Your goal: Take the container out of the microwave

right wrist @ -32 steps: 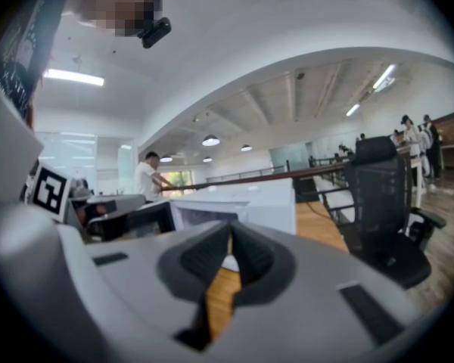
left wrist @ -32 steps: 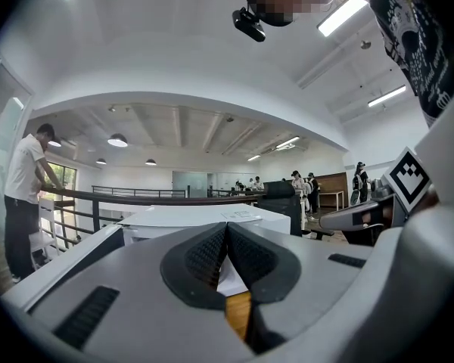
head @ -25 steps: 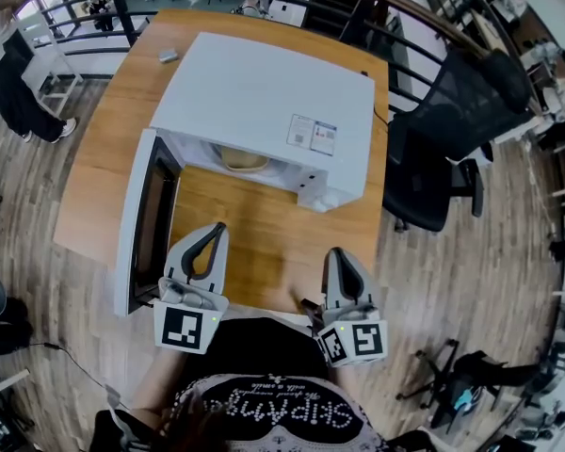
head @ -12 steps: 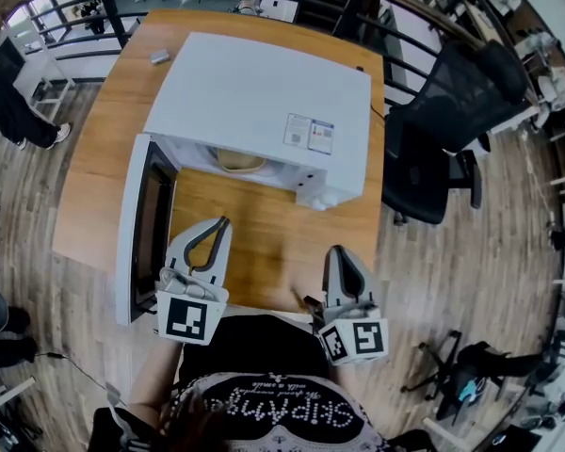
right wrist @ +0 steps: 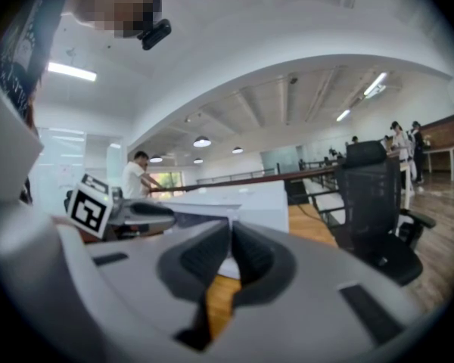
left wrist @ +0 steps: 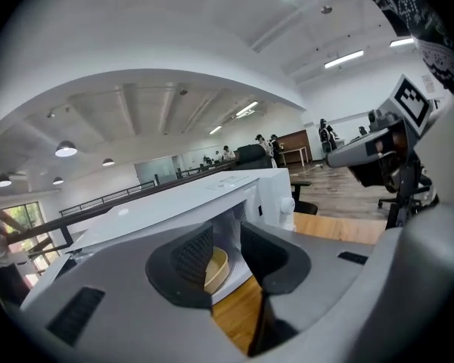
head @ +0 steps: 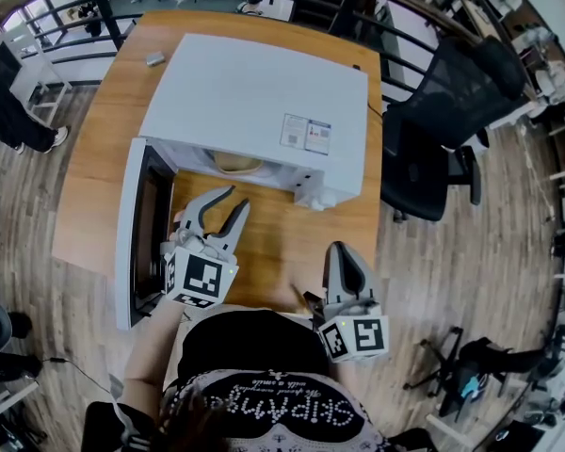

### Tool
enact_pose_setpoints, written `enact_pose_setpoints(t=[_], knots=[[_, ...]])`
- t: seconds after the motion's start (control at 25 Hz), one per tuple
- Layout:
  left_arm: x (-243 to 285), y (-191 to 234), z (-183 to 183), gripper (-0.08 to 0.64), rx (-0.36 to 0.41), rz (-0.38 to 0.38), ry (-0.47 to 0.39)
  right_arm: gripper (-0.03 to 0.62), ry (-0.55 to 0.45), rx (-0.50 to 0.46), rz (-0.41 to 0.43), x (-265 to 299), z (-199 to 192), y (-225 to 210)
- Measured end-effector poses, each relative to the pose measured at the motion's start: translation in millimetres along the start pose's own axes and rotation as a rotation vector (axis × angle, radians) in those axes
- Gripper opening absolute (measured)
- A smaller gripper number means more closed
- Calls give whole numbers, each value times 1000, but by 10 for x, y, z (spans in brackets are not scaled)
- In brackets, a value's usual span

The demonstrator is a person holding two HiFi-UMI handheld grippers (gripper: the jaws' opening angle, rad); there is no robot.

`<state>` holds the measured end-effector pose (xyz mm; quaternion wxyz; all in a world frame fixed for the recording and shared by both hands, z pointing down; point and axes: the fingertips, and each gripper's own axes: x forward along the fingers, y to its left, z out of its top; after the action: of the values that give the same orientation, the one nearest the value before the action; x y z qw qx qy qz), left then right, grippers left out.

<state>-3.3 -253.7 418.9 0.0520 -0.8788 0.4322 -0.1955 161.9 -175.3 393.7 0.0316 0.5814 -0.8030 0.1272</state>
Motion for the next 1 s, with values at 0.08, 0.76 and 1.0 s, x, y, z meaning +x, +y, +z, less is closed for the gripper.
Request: enact_pose_setpoints(t=[0.08,0.76,1.0], knots=[[143,43,-57,144,16,-8,19,37,0,4,-6,1,1,-26],[1064,31,-1137,159,323,-191,430,37,25,30,-43,101,-64,-262],[1182,10,-1288,158,395,-252,497,37,37,32,-43,173,-79,-281]])
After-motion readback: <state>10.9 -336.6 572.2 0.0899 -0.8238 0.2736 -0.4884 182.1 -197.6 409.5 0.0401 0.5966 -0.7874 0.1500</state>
